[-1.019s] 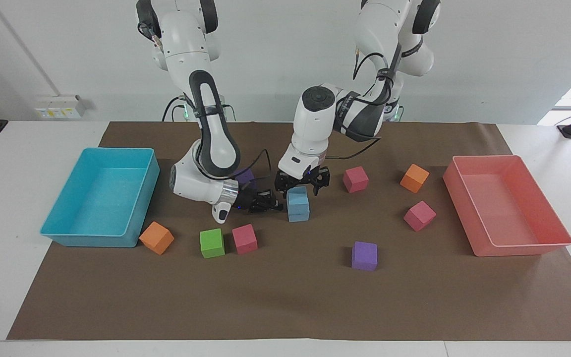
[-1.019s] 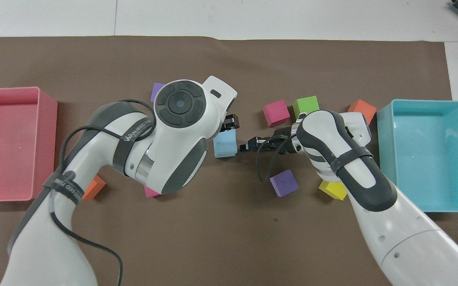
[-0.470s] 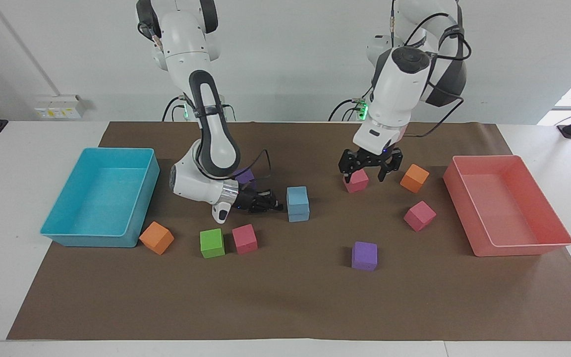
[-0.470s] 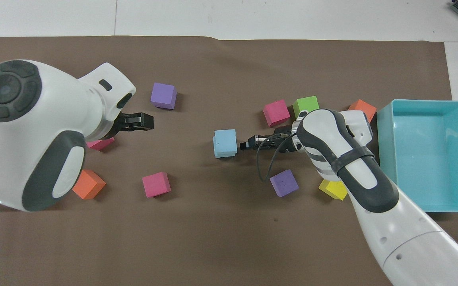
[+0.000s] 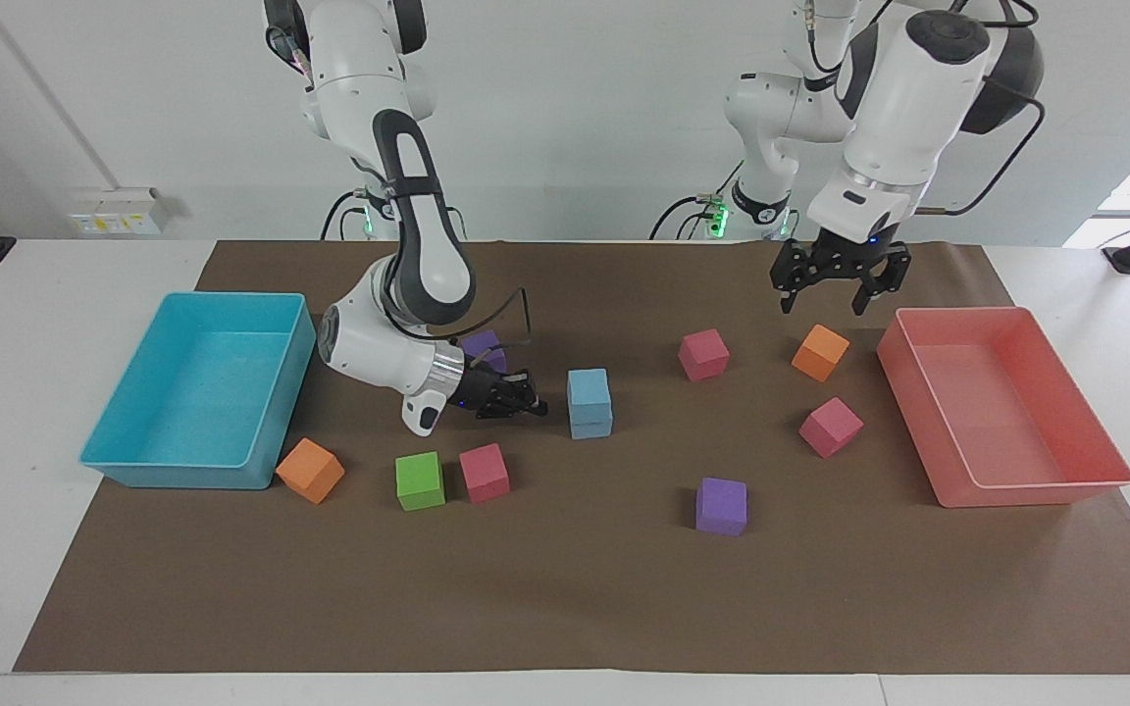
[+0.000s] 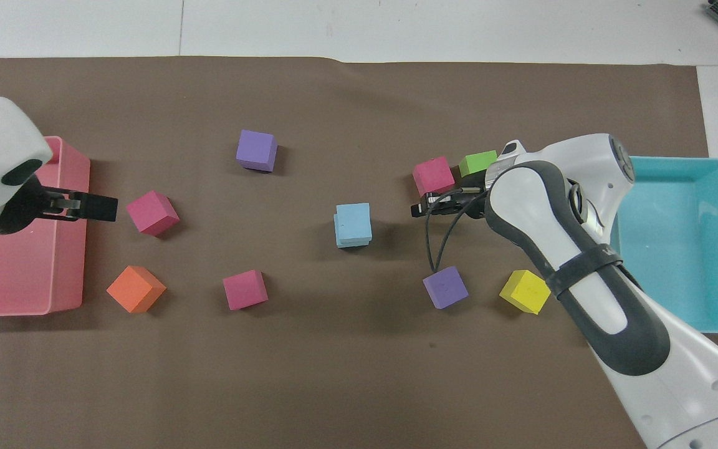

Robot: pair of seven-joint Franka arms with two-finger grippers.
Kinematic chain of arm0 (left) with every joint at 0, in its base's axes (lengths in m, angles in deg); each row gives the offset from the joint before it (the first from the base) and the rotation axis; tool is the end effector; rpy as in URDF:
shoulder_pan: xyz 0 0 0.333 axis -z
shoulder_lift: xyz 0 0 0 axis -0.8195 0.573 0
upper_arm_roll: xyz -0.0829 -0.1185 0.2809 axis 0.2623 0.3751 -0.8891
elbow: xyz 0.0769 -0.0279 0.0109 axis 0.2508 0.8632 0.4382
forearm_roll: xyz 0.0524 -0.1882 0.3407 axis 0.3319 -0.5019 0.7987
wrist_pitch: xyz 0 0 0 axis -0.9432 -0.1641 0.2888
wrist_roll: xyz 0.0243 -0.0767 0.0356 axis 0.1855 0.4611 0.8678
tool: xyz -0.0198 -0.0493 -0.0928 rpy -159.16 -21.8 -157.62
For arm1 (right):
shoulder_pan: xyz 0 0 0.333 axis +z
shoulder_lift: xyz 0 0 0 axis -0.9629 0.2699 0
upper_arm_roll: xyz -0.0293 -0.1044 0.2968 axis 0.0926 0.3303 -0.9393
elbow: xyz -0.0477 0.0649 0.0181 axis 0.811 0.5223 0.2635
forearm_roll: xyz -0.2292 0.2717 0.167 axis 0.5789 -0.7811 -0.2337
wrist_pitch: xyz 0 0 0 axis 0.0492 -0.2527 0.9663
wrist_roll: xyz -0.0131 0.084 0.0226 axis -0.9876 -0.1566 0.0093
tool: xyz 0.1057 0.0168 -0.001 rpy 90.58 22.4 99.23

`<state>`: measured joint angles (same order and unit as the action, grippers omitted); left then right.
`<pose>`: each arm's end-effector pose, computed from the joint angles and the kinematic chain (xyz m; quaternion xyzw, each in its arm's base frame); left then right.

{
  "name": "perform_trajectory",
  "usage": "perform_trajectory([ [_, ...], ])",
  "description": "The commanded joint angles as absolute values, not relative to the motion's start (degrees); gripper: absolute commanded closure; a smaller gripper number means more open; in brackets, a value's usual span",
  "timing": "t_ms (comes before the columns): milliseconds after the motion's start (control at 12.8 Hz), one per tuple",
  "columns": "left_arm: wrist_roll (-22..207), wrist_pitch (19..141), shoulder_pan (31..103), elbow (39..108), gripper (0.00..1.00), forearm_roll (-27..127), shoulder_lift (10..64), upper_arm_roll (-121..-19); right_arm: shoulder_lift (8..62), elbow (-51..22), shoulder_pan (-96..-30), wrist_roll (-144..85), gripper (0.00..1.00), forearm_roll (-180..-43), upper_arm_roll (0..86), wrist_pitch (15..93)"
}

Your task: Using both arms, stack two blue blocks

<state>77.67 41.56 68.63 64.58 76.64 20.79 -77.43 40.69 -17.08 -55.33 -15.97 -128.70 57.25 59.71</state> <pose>0.5277 -0.0828 0.6153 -0.9955 0.0785 -0.0535 0.0018 0.6125 0.1671 0.3340 -0.9478 -0.0442 0.0010 0.3157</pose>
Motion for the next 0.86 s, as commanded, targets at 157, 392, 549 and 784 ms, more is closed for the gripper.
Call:
perform_trajectory([
  [157, 70.9, 33.1, 63.6, 56.0, 0.00, 76.8, 20.9, -77.0, 35.6, -15.5, -57.0, -27.0, 0.61, -105.2, 58.2, 57.7],
  [392, 70.9, 28.1, 63.0, 50.6, 0.00, 75.3, 24.3, -77.2, 32.5, -15.5, -58.2, -29.7, 0.00, -98.2, 58.6, 50.9],
  [549, 70.9, 25.6, 61.5, 46.7, 0.00, 74.2, 26.7, -77.2, 30.8, -14.0, -58.3, -32.0, 0.00, -89.1, 58.6, 47.0],
  [784, 70.6, 25.3, 61.5, 46.1, 0.00, 74.2, 27.2, -77.3, 28.7, -12.9, -60.5, -31.9, 0.00, -86.9, 59.3, 42.9],
])
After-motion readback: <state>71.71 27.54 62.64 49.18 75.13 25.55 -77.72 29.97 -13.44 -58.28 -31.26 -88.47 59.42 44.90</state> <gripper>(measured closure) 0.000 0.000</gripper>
